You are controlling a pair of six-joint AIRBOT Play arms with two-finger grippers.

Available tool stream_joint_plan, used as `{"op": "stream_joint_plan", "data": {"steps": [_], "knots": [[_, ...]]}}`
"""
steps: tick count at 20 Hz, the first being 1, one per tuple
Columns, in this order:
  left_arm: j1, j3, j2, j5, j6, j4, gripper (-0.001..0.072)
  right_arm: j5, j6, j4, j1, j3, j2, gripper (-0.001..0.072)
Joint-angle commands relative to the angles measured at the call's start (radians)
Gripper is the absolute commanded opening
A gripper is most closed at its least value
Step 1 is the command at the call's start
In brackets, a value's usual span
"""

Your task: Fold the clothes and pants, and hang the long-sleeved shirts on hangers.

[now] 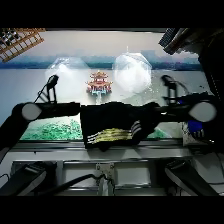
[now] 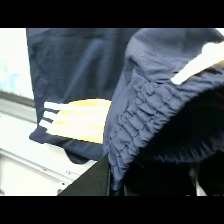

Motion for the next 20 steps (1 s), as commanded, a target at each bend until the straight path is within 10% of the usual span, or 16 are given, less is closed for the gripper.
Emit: {"op": "stream_joint_plan", "data": {"steps": [1, 7, 9, 11, 20], "knots": [[0.053, -0.128, 0.168, -0.077, -0.114, 0.114, 0.0012, -0.169, 0.059, -0.095, 0.281, 0.064, -0.177, 0.0028], [0.054, -0.196, 0.311, -0.155, -0.257, 0.307, 0.0012, -0.178, 0.093, -0.28, 0.578, 0.411, -0.643, 0.0037], [0.054, -0.196, 0.323, -0.193, -0.319, 0.448, 0.0012, -0.151, 0.085, -0.259, 0.619, 0.496, -0.742, 0.0242], [0.054, -0.196, 0.322, -0.223, -0.38, 0.565, 0.0012, -0.119, 0.043, -0.248, 0.658, 0.534, -0.755, 0.0361], [0.054, -0.196, 0.322, -0.207, -0.444, 0.596, 0.0026, 0.058, 0.036, -0.581, 0.495, 0.508, -0.515, 0.0355]]}}
